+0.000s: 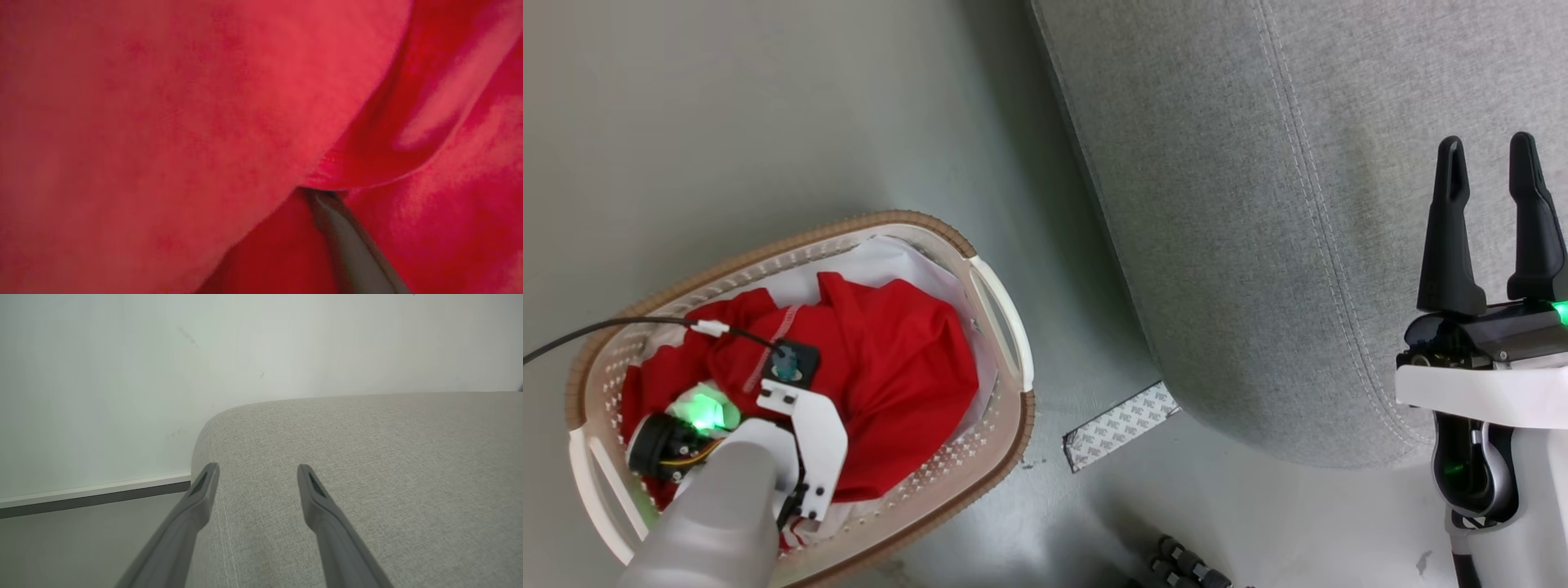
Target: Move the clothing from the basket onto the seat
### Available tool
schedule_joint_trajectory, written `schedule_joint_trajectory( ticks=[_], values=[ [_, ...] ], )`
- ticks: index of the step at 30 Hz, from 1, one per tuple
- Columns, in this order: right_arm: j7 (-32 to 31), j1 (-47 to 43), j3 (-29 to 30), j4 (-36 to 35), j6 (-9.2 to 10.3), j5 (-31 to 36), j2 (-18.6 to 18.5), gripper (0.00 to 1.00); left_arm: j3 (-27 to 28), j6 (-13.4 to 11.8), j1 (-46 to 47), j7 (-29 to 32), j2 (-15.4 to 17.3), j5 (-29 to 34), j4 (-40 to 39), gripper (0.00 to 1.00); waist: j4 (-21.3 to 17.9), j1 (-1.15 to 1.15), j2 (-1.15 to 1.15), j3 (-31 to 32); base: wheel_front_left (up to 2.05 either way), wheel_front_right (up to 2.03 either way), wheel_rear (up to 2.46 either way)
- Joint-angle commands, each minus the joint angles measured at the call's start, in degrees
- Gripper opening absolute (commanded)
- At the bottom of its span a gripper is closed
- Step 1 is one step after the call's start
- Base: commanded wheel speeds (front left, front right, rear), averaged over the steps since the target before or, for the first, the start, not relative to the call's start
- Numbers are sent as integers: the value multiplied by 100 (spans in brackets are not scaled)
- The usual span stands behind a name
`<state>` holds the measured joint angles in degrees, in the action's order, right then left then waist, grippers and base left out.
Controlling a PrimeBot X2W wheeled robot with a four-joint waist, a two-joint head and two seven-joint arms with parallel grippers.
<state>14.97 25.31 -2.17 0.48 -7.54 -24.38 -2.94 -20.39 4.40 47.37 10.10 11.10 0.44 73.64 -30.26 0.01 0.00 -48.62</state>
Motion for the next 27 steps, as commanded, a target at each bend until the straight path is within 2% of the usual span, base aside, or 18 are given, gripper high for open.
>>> schedule_joint_trajectory(
  ticks=[1,12,24,27],
  values=[
    [15,52,16,30,10,-13,12,100,0,-21,-17,-37,27,42,15,0,30,-1,0,32,0,0,0],
    [15,-69,194,27,10,183,-82,100,-11,139,-96,-883,-313,-255,14,0,479,-1,0,745,0,0,0],
    [15,-593,357,118,10,310,-463,100,-119,310,-590,-2047,-789,-794,-64,0,1253,-1,0,2378,0,0,0],
    [15,-781,329,186,10,338,-568,100,-427,312,-917,-2264,-824,-1220,-407,0,1466,-1,0,2845,0,0,0]
  ],
)
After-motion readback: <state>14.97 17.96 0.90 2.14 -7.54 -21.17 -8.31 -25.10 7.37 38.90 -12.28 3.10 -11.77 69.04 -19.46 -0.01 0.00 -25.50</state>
